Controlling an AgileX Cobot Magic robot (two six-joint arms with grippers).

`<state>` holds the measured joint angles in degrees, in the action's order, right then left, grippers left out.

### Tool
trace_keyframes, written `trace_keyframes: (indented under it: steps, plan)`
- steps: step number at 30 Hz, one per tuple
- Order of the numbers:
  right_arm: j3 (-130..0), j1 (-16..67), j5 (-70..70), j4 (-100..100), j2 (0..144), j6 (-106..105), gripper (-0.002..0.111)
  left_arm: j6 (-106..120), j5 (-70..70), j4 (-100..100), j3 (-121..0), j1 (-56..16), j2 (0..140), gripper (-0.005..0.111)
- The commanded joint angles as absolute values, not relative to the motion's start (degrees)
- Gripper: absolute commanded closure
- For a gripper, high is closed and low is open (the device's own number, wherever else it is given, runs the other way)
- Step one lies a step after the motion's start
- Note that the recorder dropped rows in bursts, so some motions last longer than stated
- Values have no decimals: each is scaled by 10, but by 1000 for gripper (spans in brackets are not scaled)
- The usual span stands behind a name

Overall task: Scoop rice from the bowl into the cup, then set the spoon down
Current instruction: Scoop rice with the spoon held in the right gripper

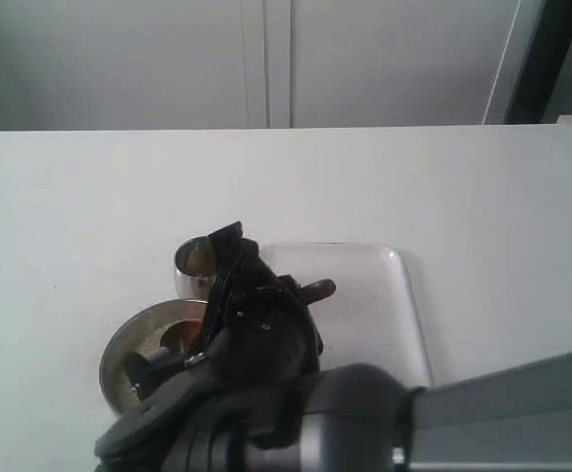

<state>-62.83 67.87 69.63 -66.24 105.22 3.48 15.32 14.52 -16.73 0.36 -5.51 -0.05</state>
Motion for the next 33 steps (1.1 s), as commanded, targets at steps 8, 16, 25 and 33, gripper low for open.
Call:
trace_keyframes:
  steps: [8, 16, 25, 33]
  plan:
    - [-626, 665, 700, -751, 1094, 65, 108, 152, 146, -171, 0, -59, 0, 92]
    - [-626, 640, 700, -753, 1094, 65, 108, 152, 146, -171, 0, -59, 0, 92]
    - [-626, 638, 700, -744, 1094, 65, 108, 152, 146, -171, 0, -59, 0, 92]
    - [-626, 638, 700, -720, 1095, 62, 108, 152, 146, -171, 0, -59, 0, 92]
